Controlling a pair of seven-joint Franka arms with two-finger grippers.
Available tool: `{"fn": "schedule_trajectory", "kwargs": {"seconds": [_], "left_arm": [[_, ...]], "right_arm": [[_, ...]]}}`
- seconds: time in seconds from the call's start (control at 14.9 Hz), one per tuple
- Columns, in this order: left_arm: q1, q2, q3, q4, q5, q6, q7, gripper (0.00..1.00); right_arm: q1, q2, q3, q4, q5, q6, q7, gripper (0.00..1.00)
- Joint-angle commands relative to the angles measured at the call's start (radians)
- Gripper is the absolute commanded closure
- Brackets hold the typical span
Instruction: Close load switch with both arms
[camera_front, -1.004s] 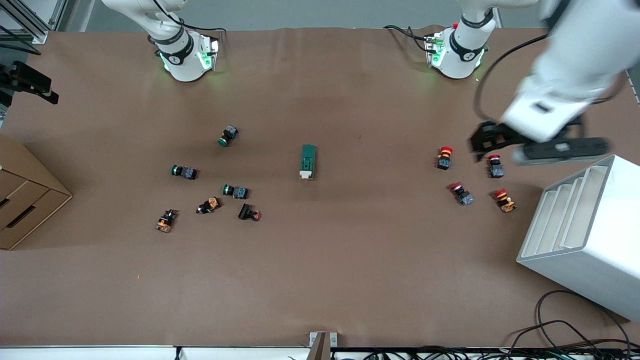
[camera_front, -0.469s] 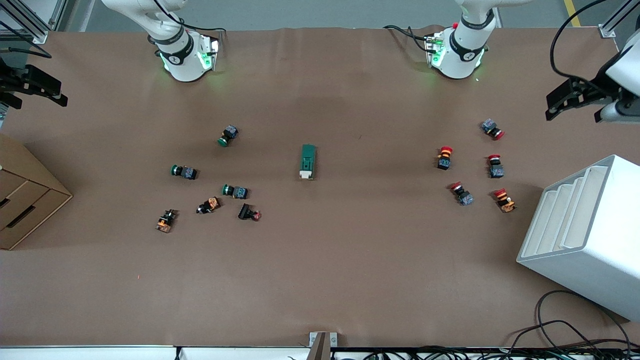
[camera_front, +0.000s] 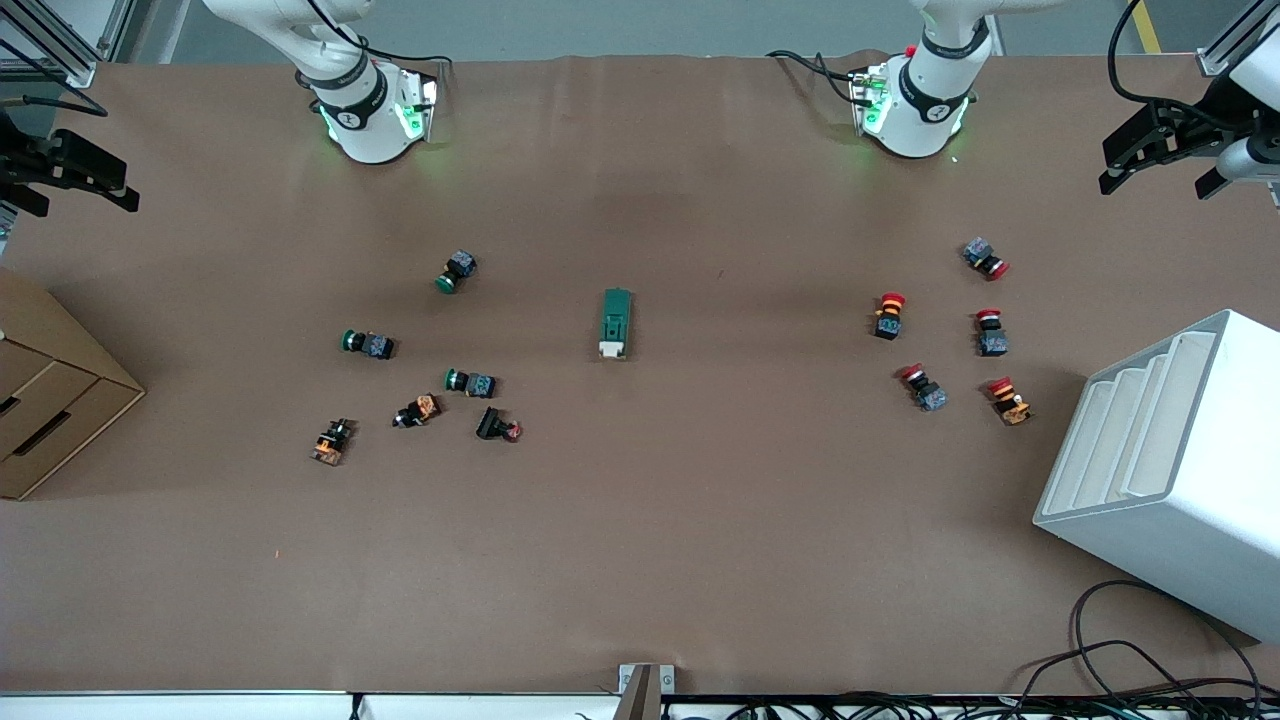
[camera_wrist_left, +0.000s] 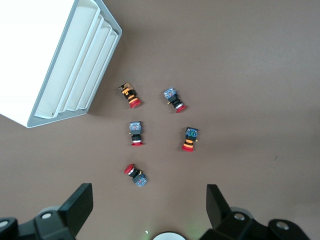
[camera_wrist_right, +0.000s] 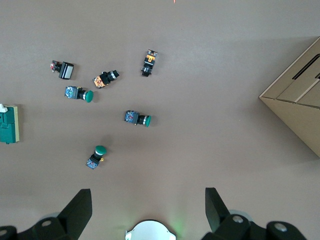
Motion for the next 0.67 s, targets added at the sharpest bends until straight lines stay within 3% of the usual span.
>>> {"fn": "schedule_trajectory", "kwargs": {"seconds": [0.0,0.6], "left_arm": [[-0.003,0.06,-0.002,0.063,-0.011,0.001,0.011,0.0],[-0.006,0.121,-0.002,0.132,0.016,-0.003,0.001,0.0]], "right_arm": [[0.002,-0.037,-0.001,-0.04,-0.007,0.014,-0.013,0.0],[0.002,-0.037,-0.002,-0.034,-0.007,0.029,-0.022,0.0]]}}
